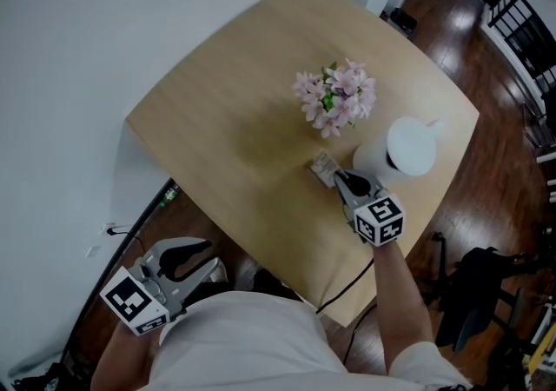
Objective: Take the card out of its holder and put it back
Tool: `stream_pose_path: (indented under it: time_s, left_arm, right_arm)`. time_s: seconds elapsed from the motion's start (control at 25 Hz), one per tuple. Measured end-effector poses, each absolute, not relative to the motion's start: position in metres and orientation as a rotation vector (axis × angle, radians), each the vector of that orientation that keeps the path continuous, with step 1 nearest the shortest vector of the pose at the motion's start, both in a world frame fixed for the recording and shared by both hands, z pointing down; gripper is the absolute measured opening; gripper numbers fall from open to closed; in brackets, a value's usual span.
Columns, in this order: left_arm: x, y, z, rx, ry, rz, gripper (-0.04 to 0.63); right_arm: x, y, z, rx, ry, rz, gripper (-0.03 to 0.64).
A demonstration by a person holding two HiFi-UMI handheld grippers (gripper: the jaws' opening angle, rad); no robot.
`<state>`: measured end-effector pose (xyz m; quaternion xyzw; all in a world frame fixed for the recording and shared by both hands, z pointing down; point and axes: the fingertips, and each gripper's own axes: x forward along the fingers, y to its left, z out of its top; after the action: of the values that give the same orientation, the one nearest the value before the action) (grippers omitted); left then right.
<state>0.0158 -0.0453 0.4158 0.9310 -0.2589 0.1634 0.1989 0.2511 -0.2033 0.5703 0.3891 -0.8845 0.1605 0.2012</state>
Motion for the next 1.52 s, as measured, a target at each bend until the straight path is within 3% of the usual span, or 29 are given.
stream_pose_path:
  time_s: [0.72,1.52]
  left_arm:
    - [-0.035,-0.021,0.399,2.716,-0.666,0.353,0.1]
    - [-0.211,0.076,0.402,2.77,-0.656,0.302,0.1]
  right_arm:
    - [0.224,-0.171,0.47,1.15,-2.443,0.191,0.02]
    - [-0.02,0.016,0.433,0.895,-2.521,0.211,0.02]
